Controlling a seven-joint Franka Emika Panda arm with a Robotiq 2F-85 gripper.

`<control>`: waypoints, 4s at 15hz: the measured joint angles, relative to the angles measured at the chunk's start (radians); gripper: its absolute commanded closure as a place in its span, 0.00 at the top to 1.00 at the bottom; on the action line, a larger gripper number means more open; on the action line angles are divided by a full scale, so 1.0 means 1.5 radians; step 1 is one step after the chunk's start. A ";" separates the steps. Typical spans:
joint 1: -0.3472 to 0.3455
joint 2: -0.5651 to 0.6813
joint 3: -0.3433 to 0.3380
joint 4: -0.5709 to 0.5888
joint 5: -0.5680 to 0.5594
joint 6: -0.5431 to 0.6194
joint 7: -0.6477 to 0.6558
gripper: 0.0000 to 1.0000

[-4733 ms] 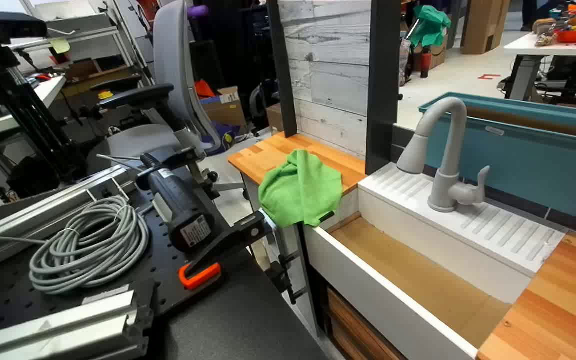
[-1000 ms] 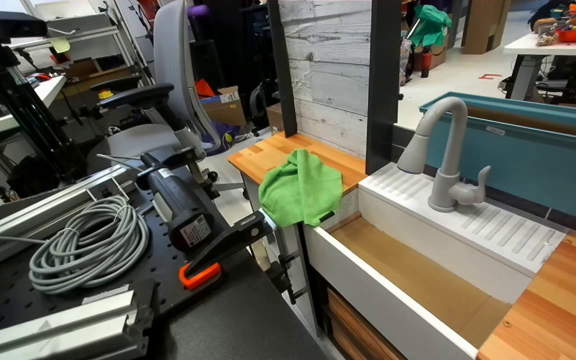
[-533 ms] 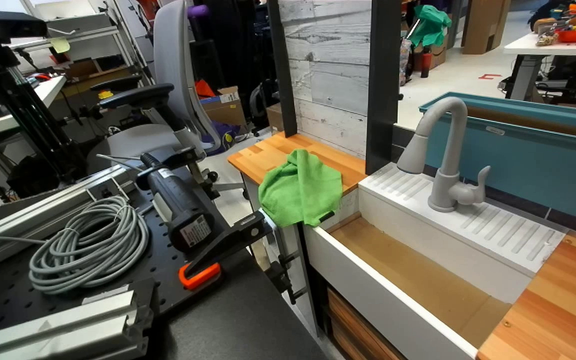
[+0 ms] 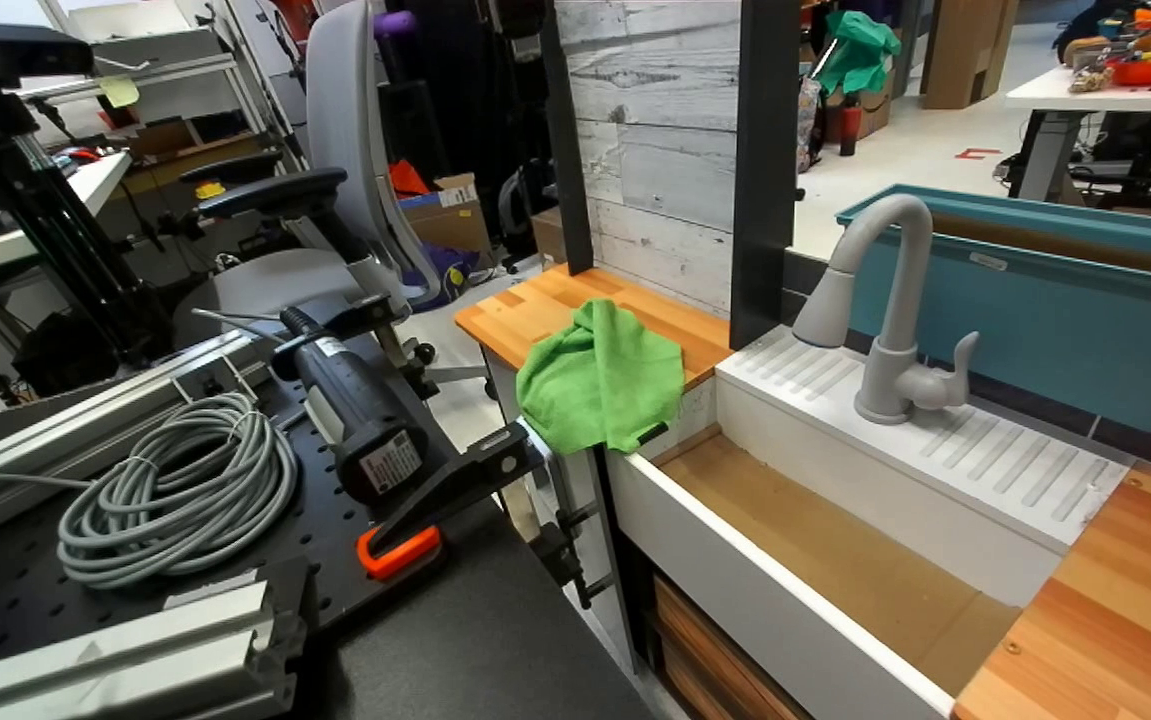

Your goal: Slide the cloth to the left on the counter

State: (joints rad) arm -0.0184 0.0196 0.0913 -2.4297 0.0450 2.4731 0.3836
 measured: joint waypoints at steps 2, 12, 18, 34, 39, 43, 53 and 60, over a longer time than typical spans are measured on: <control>0.003 0.014 -0.002 0.002 -0.021 0.000 0.014 1.00; 0.068 0.323 -0.057 0.191 -0.093 0.010 0.052 1.00; 0.125 0.495 -0.087 0.324 -0.093 0.013 0.052 1.00; 0.199 0.740 -0.095 0.566 -0.092 0.014 0.007 1.00; 0.250 0.758 -0.094 0.605 -0.093 0.013 0.005 1.00; 0.284 0.778 -0.093 0.646 -0.093 0.006 0.005 1.00; 0.315 0.802 -0.074 0.702 -0.092 -0.029 0.006 1.00; 0.317 0.753 -0.068 0.661 -0.092 -0.009 0.025 1.00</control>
State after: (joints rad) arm 0.4574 1.1486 -0.0102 -1.4378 -0.0928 2.4590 0.4207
